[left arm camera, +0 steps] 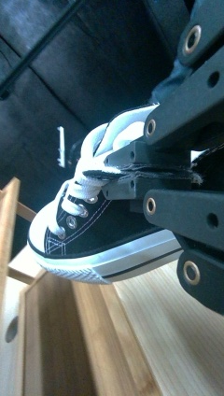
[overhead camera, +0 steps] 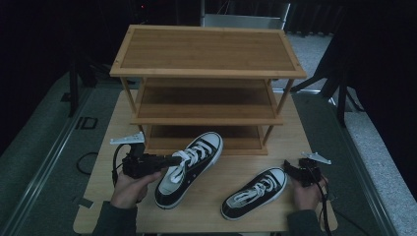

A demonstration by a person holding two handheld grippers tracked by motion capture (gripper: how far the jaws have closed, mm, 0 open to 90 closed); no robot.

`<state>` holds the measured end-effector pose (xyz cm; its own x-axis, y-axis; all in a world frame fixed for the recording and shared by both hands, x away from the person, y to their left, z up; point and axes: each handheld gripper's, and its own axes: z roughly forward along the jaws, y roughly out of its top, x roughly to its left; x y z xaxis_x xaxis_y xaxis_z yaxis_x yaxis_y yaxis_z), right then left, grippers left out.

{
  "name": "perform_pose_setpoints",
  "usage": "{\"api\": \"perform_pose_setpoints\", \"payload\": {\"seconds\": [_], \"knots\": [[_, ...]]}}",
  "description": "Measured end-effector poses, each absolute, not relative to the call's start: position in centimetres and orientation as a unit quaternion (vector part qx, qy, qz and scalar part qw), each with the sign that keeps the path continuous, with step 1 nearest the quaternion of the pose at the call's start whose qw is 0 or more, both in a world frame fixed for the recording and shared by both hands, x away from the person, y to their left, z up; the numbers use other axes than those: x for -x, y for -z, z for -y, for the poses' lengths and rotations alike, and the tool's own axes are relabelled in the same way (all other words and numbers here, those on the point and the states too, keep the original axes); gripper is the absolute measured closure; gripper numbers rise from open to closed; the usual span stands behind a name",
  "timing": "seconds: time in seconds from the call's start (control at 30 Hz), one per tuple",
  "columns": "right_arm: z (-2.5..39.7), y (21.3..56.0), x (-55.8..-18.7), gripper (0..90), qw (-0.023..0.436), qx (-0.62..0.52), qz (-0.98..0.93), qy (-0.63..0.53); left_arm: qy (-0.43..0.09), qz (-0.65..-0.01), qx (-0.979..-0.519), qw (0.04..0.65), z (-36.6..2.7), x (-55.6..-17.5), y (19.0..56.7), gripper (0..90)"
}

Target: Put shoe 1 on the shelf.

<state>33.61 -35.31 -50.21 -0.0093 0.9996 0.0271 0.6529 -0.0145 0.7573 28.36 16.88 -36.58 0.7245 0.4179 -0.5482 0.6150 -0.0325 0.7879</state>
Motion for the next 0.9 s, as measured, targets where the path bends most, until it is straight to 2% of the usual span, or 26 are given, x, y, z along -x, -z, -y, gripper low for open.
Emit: {"api": "perform_pose_setpoints", "payload": {"seconds": [0.43,0.9], "knots": [[35.3,50.2,-33.6,28.7,0.284,-0.644,-0.641,-0.305,0.067,-0.357,-0.693,0.623,-17.3,-28.6,32.9,88.0],[35.3,50.2,-33.6,28.7,0.284,-0.644,-0.642,-0.305,-0.004,-0.387,-0.670,0.634,-15.7,-32.0,28.6,88.0]]}}
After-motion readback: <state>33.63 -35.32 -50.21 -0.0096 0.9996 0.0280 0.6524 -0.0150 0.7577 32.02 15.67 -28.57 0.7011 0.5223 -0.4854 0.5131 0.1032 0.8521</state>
